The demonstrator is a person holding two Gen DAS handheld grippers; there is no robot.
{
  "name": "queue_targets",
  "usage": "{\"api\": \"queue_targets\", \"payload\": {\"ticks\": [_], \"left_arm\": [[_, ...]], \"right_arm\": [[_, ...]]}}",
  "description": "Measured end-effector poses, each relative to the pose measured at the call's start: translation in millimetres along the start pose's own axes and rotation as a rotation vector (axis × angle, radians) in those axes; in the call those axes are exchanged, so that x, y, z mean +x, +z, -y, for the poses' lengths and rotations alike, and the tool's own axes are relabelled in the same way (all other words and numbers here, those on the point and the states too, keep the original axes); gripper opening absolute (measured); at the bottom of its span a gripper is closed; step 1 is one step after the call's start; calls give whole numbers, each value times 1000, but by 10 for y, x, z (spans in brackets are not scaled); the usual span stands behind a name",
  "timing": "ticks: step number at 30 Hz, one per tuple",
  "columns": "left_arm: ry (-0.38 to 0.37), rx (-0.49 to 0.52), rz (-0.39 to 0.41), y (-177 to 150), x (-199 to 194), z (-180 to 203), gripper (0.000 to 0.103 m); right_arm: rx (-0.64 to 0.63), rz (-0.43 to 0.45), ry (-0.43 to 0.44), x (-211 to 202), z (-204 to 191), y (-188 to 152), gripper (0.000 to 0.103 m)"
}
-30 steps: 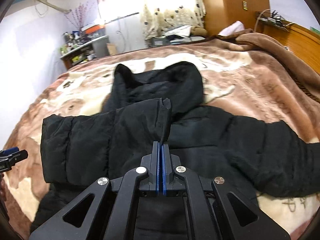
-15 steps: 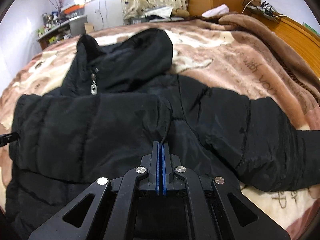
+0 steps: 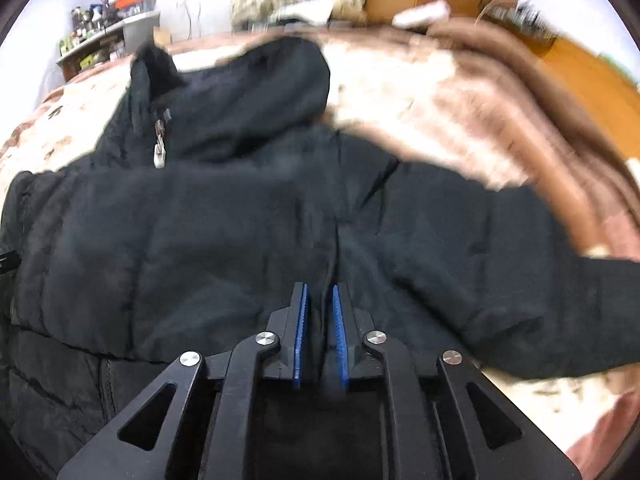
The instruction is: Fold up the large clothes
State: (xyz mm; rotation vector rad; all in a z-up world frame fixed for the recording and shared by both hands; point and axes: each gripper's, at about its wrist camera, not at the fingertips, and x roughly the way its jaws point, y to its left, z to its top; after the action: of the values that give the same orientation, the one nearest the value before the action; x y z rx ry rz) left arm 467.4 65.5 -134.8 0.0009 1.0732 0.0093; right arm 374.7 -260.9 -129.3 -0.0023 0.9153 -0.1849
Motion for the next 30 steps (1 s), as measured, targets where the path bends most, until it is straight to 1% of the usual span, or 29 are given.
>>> {"api": "queue_targets", "payload": {"ticks": [1,2,3,4,5,6,7,8,10,12,13,15,17,20,22,23,25,26,27,28,29,30], "left_arm": [[7,5,11,-11,-49,1,90],[11,7,24,-23,-108,1,90],[3,-1,36,-33,-149,-10,90],[-11,-10,52,-40,-192,-18,90],[-20,-7,58,-41,-205,-11,90],[-9,5,47,-33,-170,8,90],[9,16,30,-25,-116,18,90],[24,21,-2,-32,-35,27,90],[6,-7,-36,-23,104,-6,90],[-21,-35,-52,-29,188,-44,90],[-24,-38,-51,-30,211,-47,93],[-16,-37,-52,-40,268,-52,98],[-20,-50,-63,-28,319,-86,100],[9,-31,-65,-10,284,-51,101],[2,-27,-70,-27,186,-28,100],[4,-25,-54,-29,89,-28,100],[32,15,-8,-45,-139,8,98],[19,23,8,-55,-263,17,98],[-21,17,16,-72,-437,9,98],[-43,6,19,-80,-569,-7,98],[-39,4,32,-94,-725,-5,98],[-20,20,56,-110,-932,33,98]], "right_arm": [[-10,37,6,-97,-42,17,25],[-21,80,23,-207,-108,36,30],[-29,104,49,-266,-161,51,38],[-37,127,100,-318,-226,64,43],[-41,133,163,-332,-299,78,46],[-43,121,194,-303,-360,87,47],[-55,94,204,-216,-449,88,47],[-70,69,197,-132,-510,80,47],[-101,-7,181,83,-625,30,47],[-125,-17,171,187,-660,-13,47],[-133,-22,172,217,-666,-18,47],[-135,-40,178,276,-659,-14,47],[-121,-62,189,316,-630,-22,47],[-139,-71,180,329,-651,-9,47],[-121,-80,178,251,-593,42,47],[-99,-64,177,175,-550,53,47],[-50,-8,184,-45,-412,65,47],[-30,6,191,-164,-321,71,47],[-16,20,191,-296,-225,75,47],[-10,36,184,-401,-156,85,47],[-9,57,173,-557,-53,94,47],[-12,71,166,-680,26,105,47]]}}
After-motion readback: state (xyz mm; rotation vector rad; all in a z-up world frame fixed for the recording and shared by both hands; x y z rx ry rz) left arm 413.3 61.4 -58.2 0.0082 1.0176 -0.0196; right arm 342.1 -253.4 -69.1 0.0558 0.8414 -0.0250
